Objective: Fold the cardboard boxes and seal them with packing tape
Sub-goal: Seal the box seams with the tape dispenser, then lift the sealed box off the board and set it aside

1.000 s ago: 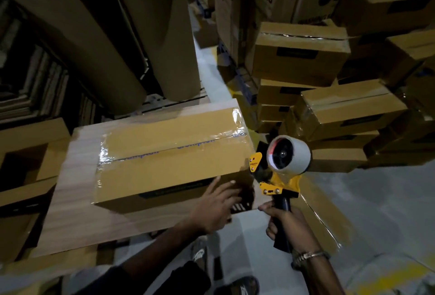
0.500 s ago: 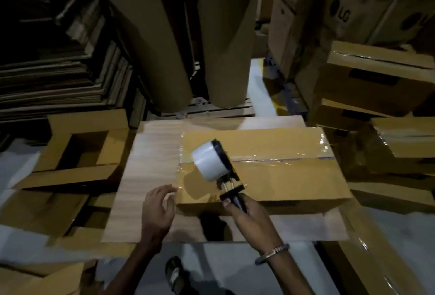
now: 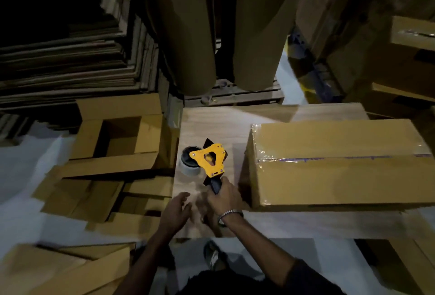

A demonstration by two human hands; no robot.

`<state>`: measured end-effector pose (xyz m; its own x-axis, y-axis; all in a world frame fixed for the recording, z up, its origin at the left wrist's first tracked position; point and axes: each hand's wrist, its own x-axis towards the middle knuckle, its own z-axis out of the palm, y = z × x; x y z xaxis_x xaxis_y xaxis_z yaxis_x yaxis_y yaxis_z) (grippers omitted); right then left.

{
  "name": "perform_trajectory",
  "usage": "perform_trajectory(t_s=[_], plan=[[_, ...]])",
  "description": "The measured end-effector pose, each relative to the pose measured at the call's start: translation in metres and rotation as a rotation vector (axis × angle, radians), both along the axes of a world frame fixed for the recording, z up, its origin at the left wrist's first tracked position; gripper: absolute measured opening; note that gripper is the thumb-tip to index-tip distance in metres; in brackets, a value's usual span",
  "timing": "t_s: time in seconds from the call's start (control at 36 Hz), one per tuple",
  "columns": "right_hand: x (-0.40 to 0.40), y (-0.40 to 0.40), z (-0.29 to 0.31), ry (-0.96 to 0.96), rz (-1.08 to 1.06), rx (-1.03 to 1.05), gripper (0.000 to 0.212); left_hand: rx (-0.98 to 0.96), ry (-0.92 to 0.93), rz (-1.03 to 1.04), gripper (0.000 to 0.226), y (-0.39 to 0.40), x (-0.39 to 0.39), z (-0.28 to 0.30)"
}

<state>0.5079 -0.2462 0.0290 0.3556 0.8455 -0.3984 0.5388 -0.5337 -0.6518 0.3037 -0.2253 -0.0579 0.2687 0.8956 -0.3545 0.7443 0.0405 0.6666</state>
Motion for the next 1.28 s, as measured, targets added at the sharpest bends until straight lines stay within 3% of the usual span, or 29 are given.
perform_trajectory(t_s=[0.11, 0.25, 0.36, 0.5, 0.64, 0.75, 0.94, 1.08, 1.17, 1.28], plan=[[-0.013, 0.008, -0.041, -0.071, -0.042, -0.041, 0.047, -0.079, 0.084, -0.049, 0.085, -0.006, -0.011, -0.031], [-0.025, 0.008, -0.079, -0.188, 0.027, -0.178, 0.057, -0.119, 0.252, -0.245, 0.062, -0.029, -0.005, -0.043], [-0.033, 0.003, -0.093, -0.202, 0.036, -0.225, 0.05, -0.07, 0.28, -0.267, 0.07, -0.036, -0.005, -0.043], [-0.034, 0.0, -0.102, -0.133, 0.08, -0.264, 0.055, -0.04, 0.274, -0.2, 0.065, -0.029, -0.001, -0.037], [-0.017, 0.006, -0.084, -0.037, 0.15, -0.304, 0.063, 0.157, 0.189, -0.091, 0.05, -0.017, 0.026, -0.014], [0.002, 0.01, -0.035, 0.079, 0.132, -0.21, 0.071, 0.32, 0.039, 0.017, 0.044, -0.003, 0.073, 0.033], [0.081, 0.006, 0.062, 0.176, -0.017, 0.262, 0.019, 0.389, -0.353, 0.122, 0.029, 0.017, 0.17, 0.09], [0.177, 0.006, 0.073, 0.017, -0.123, 0.382, 0.019, 0.426, -0.352, 0.002, 0.029, 0.021, 0.251, 0.112], [0.243, 0.008, 0.068, -0.166, -0.135, 0.366, 0.021, 0.529, -0.211, -0.11, 0.038, 0.029, 0.294, 0.109], [0.318, 0.021, 0.059, -0.388, 0.007, 0.343, 0.027, 0.581, -0.045, -0.156, 0.047, 0.046, 0.346, 0.102]])
